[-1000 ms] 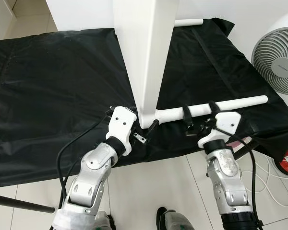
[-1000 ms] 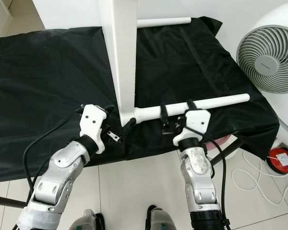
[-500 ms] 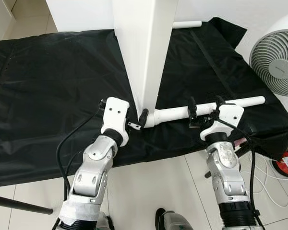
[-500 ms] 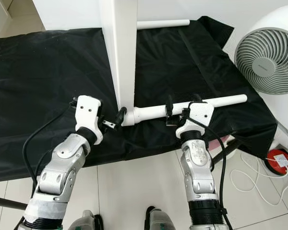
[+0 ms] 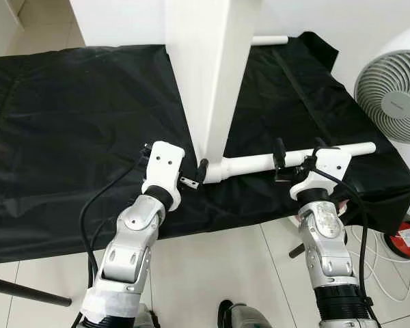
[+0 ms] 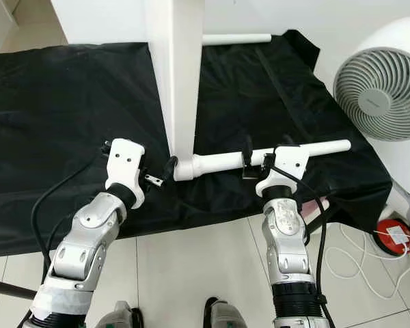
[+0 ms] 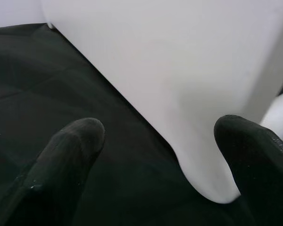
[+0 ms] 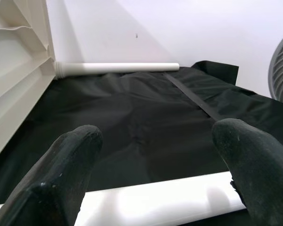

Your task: Building children table

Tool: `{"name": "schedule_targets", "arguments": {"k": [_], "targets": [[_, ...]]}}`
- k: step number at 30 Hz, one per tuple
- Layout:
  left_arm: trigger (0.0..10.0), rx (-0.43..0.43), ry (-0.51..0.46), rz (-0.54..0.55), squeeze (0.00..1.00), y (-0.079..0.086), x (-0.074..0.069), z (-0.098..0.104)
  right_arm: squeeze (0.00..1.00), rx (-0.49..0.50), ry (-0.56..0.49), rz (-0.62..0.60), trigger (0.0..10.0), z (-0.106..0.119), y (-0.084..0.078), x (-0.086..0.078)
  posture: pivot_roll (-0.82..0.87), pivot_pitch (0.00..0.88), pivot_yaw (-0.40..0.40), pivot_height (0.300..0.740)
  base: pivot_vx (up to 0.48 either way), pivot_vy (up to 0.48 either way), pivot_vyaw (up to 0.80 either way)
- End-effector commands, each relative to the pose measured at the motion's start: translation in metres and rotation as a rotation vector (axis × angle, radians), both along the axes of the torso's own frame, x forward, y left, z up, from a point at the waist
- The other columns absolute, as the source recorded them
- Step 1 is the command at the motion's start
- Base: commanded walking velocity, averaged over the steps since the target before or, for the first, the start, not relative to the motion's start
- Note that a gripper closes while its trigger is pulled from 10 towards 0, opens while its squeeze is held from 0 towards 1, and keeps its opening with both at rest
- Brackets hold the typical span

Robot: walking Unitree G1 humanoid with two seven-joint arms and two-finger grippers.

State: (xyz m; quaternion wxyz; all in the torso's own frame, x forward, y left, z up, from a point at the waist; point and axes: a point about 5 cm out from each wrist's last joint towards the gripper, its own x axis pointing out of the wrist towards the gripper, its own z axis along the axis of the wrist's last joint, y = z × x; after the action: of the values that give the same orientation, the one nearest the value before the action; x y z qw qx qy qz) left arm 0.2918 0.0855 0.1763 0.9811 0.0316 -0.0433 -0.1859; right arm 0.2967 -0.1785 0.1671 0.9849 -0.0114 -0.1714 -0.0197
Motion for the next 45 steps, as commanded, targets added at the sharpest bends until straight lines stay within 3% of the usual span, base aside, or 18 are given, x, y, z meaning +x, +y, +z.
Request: {"name": "schedule_targets", "arguments": {"k": [1, 9, 13, 15, 19, 26, 31, 39, 44, 45], "targets": [[10.0, 0.001, -0.001, 0.070, 0.00, 0.001, 0.006, 0.000, 0.00, -0.002, 0.002, -0.027, 10.0, -0.004, -0.006, -0.001, -0.09, 0.102, 0.005, 0.740, 0.000, 0.000, 0.00], [10.0, 0.004, -0.028, 0.024, 0.00, -0.001, 0.013, 0.008, 0.00, -0.002, -0.004, -0.035, 10.0, -0.003, -0.009, -0.003, -0.11, 0.098, 0.018, 0.740, 0.000, 0.000, 0.00], [10.0, 0.070, -0.009, -0.131, 0.00, 0.001, -0.008, -0.003, 0.00, -0.020, 0.010, -0.037, 10.0, -0.007, -0.014, -0.006, -0.10, 0.104, 0.021, 0.740, 0.000, 0.000, 0.00], [10.0, 0.077, -0.005, -0.146, 0.00, 0.000, -0.012, -0.006, 0.00, -0.024, 0.015, -0.030, 10.0, -0.008, -0.014, -0.006, -0.10, 0.104, 0.019, 0.740, 0.000, 0.000, 0.00], [10.0, 0.081, -0.035, -0.065, 0.00, -0.002, -0.014, -0.008, 0.00, -0.051, 0.017, 0.021, 10.0, -0.007, -0.006, -0.002, -0.09, 0.097, 0.010, 0.740, 0.000, 0.000, 0.00], [10.0, 0.078, -0.065, -0.019, 0.00, -0.001, -0.016, -0.013, 0.00, -0.089, 0.028, 0.054, 10.0, -0.009, 0.002, -0.003, -0.08, 0.093, 0.004, 0.740, 0.000, 0.000, 0.00], [10.0, 0.079, -0.080, 0.017, 0.00, 0.015, -0.018, -0.020, 0.00, -0.124, 0.067, 0.106, 10.0, -0.017, 0.013, -0.005, -0.08, 0.084, -0.001, 0.740, 0.000, 0.000, 0.00], [10.0, 0.060, -0.088, 0.072, 0.00, 0.037, -0.018, -0.035, 0.00, -0.159, 0.087, 0.145, 10.0, -0.027, 0.016, -0.005, -0.08, 0.050, 0.015, 0.740, 0.000, 0.000, 0.00], [10.0, -0.003, -0.088, 0.140, 0.00, 0.051, -0.017, -0.044, 0.00, -0.144, 0.089, 0.149, 10.0, -0.036, 0.016, -0.005, -0.08, 0.019, 0.030, 0.740, 0.000, 0.000, 0.00], [10.0, -0.035, -0.069, 0.188, 0.00, 0.060, -0.016, -0.050, 0.00, -0.141, 0.095, 0.145, 10.0, -0.041, 0.016, -0.004, -0.07, 0.004, 0.033, 0.740, 0.000, 0.000, 0.00]]}}
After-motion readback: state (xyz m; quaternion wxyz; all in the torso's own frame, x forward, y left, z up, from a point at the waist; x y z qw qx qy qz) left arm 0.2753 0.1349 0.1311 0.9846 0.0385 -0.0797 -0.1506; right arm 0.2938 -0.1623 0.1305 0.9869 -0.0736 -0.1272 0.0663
